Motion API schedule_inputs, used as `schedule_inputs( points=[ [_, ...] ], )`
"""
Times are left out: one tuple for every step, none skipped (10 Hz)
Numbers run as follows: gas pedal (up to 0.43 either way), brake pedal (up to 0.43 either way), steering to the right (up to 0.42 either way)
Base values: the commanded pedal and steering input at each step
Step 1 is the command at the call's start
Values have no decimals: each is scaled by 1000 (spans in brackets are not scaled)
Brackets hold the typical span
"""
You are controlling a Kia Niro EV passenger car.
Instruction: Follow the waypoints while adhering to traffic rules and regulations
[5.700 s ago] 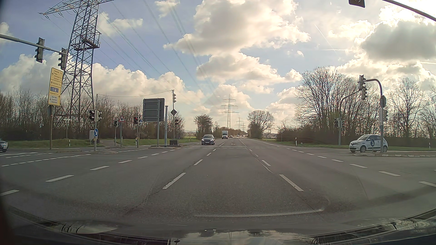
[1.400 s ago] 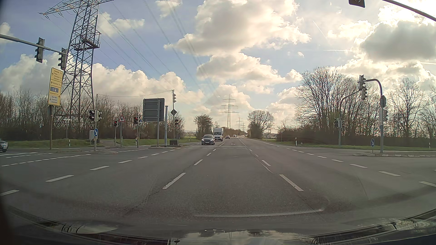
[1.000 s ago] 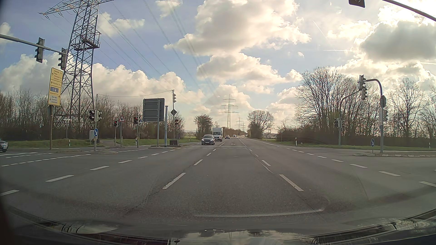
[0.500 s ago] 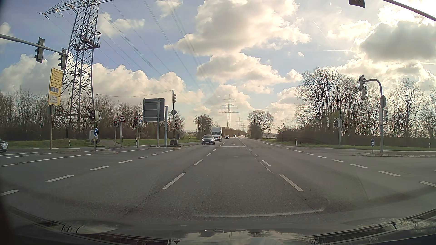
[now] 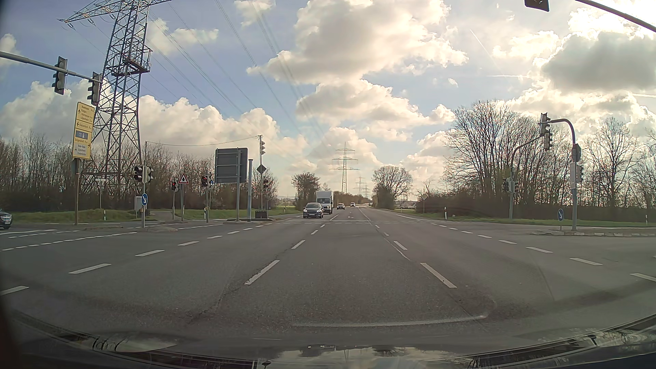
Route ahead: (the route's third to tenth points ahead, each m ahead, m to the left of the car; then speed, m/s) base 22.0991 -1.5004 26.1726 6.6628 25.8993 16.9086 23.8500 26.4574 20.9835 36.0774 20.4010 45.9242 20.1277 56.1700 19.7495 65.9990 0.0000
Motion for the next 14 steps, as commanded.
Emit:
schedule_inputs(
  points=[
    [0, 280, -1],
    [0, 287, -1],
    [0, 287, -1],
    [0, 287, -1],
    [0, 287, -1],
    [0, 287, -1],
    [0, 287, -1],
    [0, 287, -1],
    [0, 287, -1],
    [0, 280, -1],
    [0, 280, -1],
    [0, 287, -1],
    [0, 280, -1],
    [0, 287, -1]
  ],
)
